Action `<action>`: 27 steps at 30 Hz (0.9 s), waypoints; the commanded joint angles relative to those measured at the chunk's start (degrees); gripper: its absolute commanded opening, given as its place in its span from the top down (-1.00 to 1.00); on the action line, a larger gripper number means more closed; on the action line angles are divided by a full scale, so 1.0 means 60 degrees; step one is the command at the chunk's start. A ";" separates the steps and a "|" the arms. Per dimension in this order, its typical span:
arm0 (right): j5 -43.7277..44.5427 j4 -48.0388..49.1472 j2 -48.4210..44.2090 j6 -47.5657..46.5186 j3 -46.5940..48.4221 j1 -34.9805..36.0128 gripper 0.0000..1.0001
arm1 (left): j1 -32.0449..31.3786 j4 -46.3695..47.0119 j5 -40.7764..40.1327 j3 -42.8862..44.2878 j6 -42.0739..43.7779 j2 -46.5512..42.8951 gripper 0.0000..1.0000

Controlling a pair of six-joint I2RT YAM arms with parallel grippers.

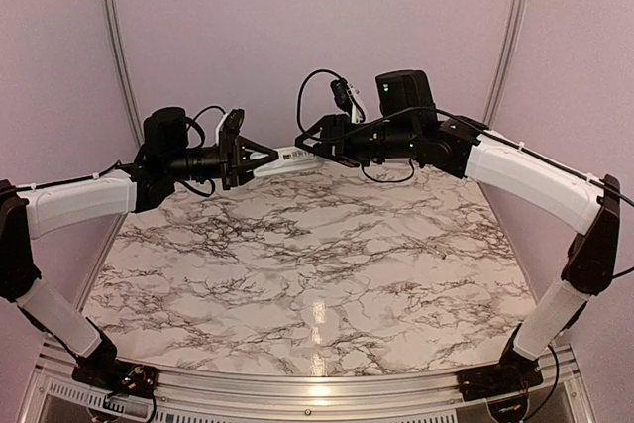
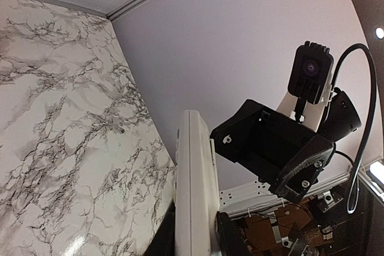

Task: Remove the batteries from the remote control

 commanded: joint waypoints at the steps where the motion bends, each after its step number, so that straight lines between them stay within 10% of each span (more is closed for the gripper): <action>1: -0.0643 -0.0741 0.0539 -0.0060 -0.0033 0.0490 -0.11 | -0.0494 0.1150 0.0812 0.0331 0.0382 -0.0526 1.00; 27: -0.3283 0.2581 -0.0561 0.1758 -0.2593 -0.0183 -0.11 | -0.0494 0.1801 0.1607 0.0465 0.0183 -0.0347 1.00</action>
